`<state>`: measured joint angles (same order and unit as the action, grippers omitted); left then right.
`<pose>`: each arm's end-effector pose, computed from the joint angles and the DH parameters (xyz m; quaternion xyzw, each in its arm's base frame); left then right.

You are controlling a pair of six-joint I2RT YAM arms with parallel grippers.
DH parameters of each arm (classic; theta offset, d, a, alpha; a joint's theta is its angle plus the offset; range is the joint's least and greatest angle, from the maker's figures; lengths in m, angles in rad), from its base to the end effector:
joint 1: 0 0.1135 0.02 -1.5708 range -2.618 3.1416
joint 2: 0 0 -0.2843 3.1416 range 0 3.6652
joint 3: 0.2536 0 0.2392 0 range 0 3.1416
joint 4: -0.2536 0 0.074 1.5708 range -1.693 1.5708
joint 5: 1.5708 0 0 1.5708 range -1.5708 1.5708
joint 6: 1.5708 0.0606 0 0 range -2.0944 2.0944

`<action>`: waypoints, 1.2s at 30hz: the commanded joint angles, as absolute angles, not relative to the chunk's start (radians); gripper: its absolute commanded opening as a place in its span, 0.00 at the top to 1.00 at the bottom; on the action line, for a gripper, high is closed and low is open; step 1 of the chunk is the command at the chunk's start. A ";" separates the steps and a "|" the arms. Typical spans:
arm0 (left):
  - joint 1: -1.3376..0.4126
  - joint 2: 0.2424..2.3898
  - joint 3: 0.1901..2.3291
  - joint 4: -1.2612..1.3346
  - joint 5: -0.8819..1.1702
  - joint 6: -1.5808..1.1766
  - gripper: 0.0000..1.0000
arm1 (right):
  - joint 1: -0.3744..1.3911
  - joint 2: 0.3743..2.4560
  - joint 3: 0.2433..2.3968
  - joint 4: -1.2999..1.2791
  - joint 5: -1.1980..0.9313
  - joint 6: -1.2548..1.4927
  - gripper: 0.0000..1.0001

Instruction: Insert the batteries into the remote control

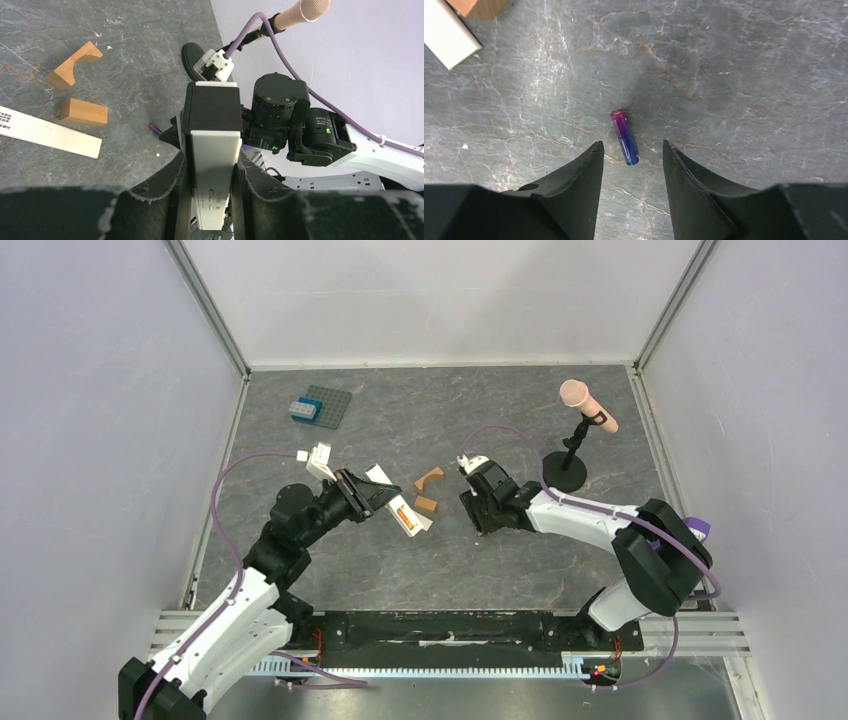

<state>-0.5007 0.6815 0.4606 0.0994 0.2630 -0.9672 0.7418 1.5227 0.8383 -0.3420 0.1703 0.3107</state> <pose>0.1414 -0.0953 0.2844 -0.0870 0.7423 -0.5131 0.4222 0.2229 0.1903 0.1832 -0.1829 0.9424 0.0637 0.2728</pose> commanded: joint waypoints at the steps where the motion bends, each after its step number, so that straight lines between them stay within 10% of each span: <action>1: -0.496 0.669 0.461 0.142 0.261 -0.943 0.98 | 0.739 1.546 0.876 -0.355 0.117 0.279 0.51; 14: -0.495 0.645 0.456 0.138 0.258 -0.946 0.98 | 0.688 1.621 0.900 -0.418 0.066 0.305 0.64; 24: -0.493 0.654 0.456 0.157 0.255 -0.957 0.98 | 0.680 1.559 0.907 -0.401 -0.047 0.310 0.95; 36: -0.493 0.833 0.488 0.233 0.380 -0.962 0.98 | 0.691 1.201 0.900 -0.353 -0.285 0.385 0.97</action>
<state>-0.4988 0.7879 0.4511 0.1711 0.3096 -0.9676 0.6819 1.3067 0.8776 -0.3706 -0.1902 0.3321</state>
